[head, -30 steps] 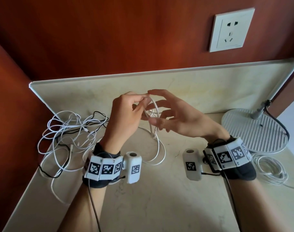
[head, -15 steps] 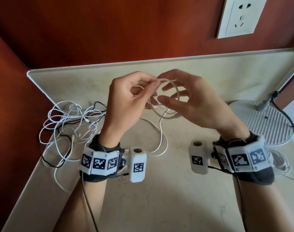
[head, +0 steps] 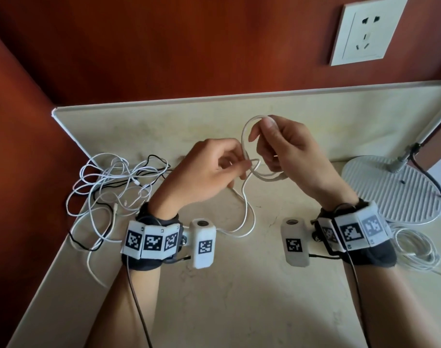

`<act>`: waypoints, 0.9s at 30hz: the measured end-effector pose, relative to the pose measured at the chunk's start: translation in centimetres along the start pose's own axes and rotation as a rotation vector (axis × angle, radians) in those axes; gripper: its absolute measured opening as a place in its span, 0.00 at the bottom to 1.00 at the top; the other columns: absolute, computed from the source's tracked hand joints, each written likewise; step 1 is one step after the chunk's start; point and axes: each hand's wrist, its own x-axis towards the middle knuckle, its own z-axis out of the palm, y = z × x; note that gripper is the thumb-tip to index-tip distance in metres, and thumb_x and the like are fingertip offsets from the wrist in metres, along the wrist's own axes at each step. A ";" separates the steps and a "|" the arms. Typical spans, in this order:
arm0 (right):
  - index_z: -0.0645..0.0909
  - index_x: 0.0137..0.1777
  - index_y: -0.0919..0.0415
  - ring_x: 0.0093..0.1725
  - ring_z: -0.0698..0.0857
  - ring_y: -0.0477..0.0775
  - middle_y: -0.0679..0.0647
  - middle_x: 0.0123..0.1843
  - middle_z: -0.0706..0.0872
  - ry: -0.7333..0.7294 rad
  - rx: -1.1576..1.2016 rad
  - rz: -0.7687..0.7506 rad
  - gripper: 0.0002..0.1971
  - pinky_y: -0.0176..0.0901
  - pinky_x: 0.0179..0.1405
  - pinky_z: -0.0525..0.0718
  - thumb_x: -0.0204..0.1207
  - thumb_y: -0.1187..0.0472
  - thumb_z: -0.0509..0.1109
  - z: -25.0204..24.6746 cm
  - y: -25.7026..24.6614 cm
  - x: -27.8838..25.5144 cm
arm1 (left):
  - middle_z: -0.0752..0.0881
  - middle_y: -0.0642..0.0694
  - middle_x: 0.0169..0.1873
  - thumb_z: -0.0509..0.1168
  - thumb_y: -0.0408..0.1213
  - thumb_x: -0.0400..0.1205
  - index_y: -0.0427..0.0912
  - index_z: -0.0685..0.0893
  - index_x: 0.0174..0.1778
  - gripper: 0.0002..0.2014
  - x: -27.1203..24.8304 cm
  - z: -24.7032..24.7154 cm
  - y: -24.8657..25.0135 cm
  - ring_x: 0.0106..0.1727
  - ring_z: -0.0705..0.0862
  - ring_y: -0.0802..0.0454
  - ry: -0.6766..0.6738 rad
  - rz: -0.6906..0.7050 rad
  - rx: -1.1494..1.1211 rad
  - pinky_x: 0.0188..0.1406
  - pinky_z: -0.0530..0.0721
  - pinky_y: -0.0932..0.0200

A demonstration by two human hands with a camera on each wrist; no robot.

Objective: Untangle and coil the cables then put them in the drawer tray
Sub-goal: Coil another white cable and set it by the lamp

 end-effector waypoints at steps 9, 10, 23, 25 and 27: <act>0.79 0.44 0.66 0.22 0.69 0.46 0.48 0.22 0.76 -0.078 -0.202 -0.015 0.21 0.36 0.25 0.70 0.95 0.55 0.55 0.0 0.1 -0.5 | 0.89 0.47 0.54 0.67 0.22 0.83 0.40 0.69 0.61 0.17 0.4 0.6 0.6 0.37 0.91 0.45 0.293 0.204 0.003 0.31 0.83 0.56; 0.78 0.43 0.67 0.21 0.68 0.45 0.48 0.21 0.75 -0.059 -0.204 -0.021 0.21 0.35 0.25 0.69 0.95 0.56 0.55 0.1 0.0 -0.6 | 0.87 0.48 0.55 0.67 0.21 0.82 0.41 0.72 0.58 0.15 0.4 0.4 0.5 0.39 0.89 0.47 0.263 0.248 0.093 0.32 0.82 0.57; 0.80 0.55 0.71 0.27 0.71 0.47 0.48 0.30 0.78 -0.169 -0.053 -0.086 0.13 0.36 0.29 0.71 0.93 0.60 0.61 0.9 -1.0 -0.8 | 0.88 0.54 0.48 0.77 0.34 0.79 0.51 0.86 0.70 0.23 0.4 -0.1 -0.7 0.36 0.77 0.53 0.388 0.259 0.658 0.38 0.84 0.53; 0.80 0.60 0.66 0.31 0.76 0.48 0.50 0.37 0.82 -0.119 -0.039 -0.096 0.11 0.38 0.32 0.74 0.91 0.56 0.66 0.9 -0.9 -0.7 | 0.90 0.53 0.41 0.77 0.46 0.81 0.51 0.90 0.67 0.18 0.4 -0.3 -0.7 0.34 0.81 0.51 0.452 0.208 0.629 0.38 0.86 0.50; 0.75 0.71 0.58 0.39 0.82 0.51 0.55 0.48 0.85 -0.082 -0.032 -0.128 0.19 0.46 0.36 0.79 0.86 0.53 0.72 0.8 -1.0 -0.7 | 0.91 0.51 0.35 0.73 0.56 0.82 0.49 0.91 0.62 0.19 0.3 -0.7 -0.7 0.33 0.87 0.47 0.492 0.171 0.556 0.37 0.87 0.48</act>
